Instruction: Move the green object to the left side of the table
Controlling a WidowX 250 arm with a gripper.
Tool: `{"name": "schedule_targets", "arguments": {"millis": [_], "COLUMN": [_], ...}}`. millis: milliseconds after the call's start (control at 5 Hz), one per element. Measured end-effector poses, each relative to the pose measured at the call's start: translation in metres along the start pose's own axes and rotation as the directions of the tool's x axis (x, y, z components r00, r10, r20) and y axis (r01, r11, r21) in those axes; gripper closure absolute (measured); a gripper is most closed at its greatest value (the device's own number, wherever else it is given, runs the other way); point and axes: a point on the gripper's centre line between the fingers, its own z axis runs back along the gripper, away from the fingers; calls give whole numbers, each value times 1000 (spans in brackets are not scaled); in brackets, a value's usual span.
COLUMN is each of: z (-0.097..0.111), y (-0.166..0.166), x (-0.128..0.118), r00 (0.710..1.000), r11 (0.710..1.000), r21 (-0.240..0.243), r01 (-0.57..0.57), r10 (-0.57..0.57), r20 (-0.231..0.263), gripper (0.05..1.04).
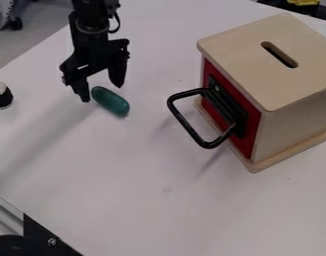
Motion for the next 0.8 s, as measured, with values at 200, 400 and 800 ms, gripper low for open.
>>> {"name": "schedule_targets", "arguments": {"millis": [200, 400, 800], "z": [-9, -20, -24], "y": [-3, -7, -11], "x": [6, 0, -6], "r00": [999, 1000, 1000], "r11": [1000, 1000, 999], "r21": [0, -11, -33], "r01": [9, 8, 2], "r10": [-9, -8, -2], "r20": [49, 20, -1], "gripper": [83, 83, 413]}}
